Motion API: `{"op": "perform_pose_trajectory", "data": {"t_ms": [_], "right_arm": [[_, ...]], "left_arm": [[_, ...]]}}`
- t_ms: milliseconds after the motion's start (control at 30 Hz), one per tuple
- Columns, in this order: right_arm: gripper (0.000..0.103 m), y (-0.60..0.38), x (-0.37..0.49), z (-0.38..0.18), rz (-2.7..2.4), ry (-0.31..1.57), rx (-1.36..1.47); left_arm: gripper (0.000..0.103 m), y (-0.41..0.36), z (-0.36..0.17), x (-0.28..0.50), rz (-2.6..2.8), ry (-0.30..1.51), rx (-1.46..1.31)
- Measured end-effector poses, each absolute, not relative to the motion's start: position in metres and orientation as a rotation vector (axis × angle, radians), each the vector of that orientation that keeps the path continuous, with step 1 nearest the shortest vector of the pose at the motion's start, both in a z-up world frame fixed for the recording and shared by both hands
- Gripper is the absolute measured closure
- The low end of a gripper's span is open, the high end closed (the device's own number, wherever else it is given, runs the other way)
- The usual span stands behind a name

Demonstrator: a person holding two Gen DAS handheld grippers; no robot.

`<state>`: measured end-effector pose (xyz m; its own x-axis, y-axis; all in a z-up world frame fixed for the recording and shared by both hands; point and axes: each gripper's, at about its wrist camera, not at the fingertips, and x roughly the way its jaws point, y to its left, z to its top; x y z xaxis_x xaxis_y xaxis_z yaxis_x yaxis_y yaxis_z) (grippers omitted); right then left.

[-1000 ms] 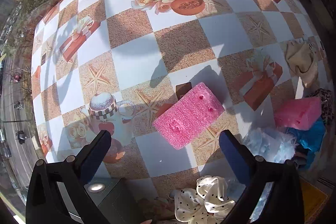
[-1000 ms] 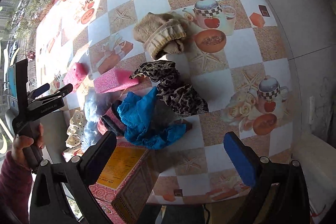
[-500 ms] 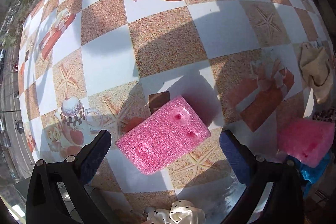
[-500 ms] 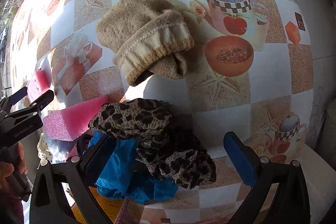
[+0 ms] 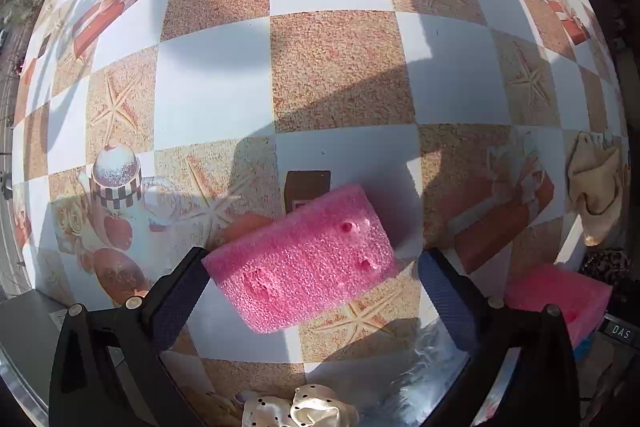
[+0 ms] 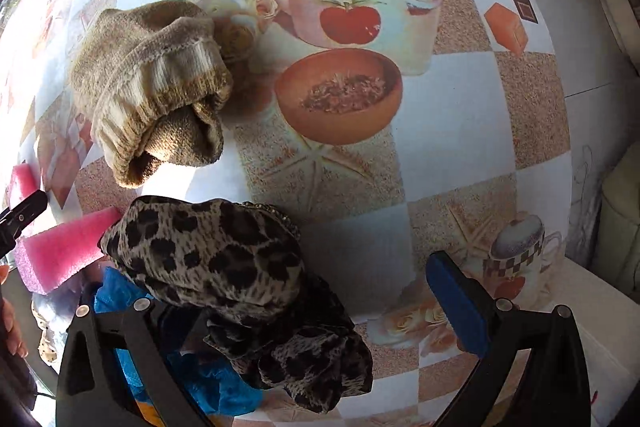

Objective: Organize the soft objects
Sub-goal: 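Grasp the pink foam block with the left tool while the right tool grasps the leopard-print cloth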

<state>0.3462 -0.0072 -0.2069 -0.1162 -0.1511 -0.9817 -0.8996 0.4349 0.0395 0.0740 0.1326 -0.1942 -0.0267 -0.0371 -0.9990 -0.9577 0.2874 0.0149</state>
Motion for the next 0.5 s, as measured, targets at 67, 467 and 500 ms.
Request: {"op": "perform_pose_trajectory", "data": {"t_ms": [67, 467, 500], "right_arm": [[0.000, -0.009, 0.346, -0.207, 0.847, 1.571, -0.961], [0.073, -0.035, 0.348, -0.166, 0.950, 1.588, -0.883], [0.073, -0.037, 0.350, -0.161, 0.960, 1.583, -0.867]], "left_arm": [[0.000, 0.134, -0.196, 0.074, 0.993, 1.386, -1.035], [0.024, 0.127, -0.160, 0.078, 1.050, 1.320, -0.925], [0.024, 0.126, -0.154, 0.077, 1.054, 1.307, -0.916]]}}
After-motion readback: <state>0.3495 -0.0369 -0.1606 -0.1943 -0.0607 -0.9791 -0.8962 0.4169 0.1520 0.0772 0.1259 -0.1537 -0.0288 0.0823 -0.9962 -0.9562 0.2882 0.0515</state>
